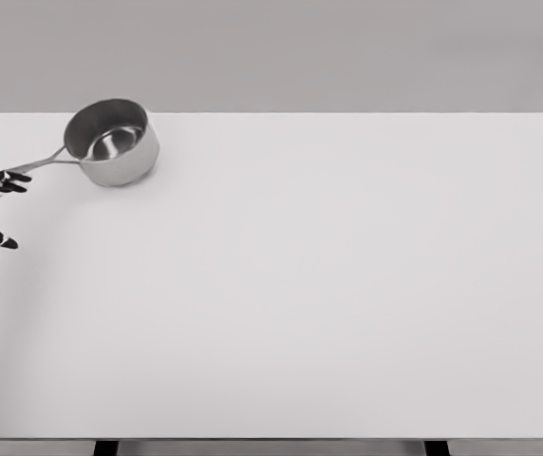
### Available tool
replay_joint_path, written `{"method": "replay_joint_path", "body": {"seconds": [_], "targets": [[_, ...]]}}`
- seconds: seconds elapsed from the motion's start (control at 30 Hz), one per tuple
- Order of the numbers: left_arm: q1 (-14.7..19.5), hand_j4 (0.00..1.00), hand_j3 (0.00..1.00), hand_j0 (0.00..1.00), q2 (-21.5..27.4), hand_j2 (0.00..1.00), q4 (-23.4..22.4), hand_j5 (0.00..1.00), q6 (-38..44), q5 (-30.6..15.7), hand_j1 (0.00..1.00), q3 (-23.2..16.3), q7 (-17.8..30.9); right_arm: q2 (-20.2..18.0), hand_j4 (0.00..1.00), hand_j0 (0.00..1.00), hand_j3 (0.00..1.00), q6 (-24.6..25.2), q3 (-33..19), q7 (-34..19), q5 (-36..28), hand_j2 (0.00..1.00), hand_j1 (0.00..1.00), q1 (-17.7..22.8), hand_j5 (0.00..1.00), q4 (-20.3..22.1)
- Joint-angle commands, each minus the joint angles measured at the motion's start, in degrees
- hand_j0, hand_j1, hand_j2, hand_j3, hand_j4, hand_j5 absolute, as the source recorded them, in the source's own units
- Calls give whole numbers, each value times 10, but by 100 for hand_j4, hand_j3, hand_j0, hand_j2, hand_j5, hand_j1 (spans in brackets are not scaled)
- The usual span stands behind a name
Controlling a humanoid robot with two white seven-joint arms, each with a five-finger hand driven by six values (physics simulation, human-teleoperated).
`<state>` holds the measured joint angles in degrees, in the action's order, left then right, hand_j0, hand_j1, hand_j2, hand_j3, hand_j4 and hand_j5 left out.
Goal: Rotate pot handle
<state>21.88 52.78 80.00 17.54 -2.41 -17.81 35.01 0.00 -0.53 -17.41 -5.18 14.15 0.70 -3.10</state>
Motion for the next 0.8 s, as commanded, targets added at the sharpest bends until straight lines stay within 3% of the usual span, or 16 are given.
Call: {"method": "replay_joint_path", "body": {"seconds": [0.0, 0.77], "targets": [[0, 100, 100, 100, -2, 100, -8, 100, 0, 14, 100, -1, 0, 0, 100, 100, 100, 0, 0, 0, 0, 100, 100, 0, 100, 0], [1, 100, 100, 100, 5, 100, 34, 100, -1, 18, 100, 6, 0, 0, 100, 100, 100, 0, 0, 0, 0, 100, 100, 0, 100, 0]]}}
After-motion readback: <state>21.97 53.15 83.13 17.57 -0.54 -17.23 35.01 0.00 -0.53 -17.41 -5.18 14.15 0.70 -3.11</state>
